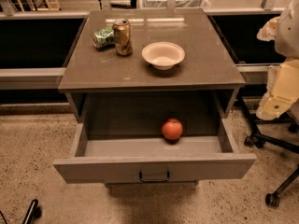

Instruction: Pick apple from top drawer and place on counter

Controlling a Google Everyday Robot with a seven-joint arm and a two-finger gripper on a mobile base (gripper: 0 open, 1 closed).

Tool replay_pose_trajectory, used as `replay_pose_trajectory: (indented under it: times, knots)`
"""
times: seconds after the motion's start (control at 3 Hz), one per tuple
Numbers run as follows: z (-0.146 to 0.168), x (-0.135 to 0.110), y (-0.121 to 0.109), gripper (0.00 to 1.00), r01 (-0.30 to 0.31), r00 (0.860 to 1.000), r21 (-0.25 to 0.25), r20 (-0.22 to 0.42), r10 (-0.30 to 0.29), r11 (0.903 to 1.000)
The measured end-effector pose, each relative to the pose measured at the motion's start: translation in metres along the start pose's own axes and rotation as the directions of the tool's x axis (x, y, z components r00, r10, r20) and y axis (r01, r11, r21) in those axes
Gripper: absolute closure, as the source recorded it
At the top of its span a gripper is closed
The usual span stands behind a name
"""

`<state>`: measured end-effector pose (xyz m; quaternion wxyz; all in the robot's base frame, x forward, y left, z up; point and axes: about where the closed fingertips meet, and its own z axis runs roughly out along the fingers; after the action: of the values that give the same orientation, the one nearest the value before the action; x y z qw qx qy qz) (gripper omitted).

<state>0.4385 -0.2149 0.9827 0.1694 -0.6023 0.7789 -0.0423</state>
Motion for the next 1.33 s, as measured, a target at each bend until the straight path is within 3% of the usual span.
replay_pose_trajectory:
  times: [0.33, 0.67, 1.0, 1.33]
  knots:
    - [0.000, 0.000, 0.000, 0.00, 0.000, 1.000, 0.000, 0.000, 0.000, 1.0000]
    - [0.012, -0.003, -0.001, 0.00, 0.014, 0.997, -0.032, 0.072, -0.011, 0.9994]
    - [0.116, -0.007, 0.022, 0.00, 0.067, 0.950, -0.179, 0.313, -0.008, 0.9816]
    - [0.172, -0.026, 0.053, 0.00, 0.184, 0.881, -0.241, 0.471, -0.051, 0.9529]
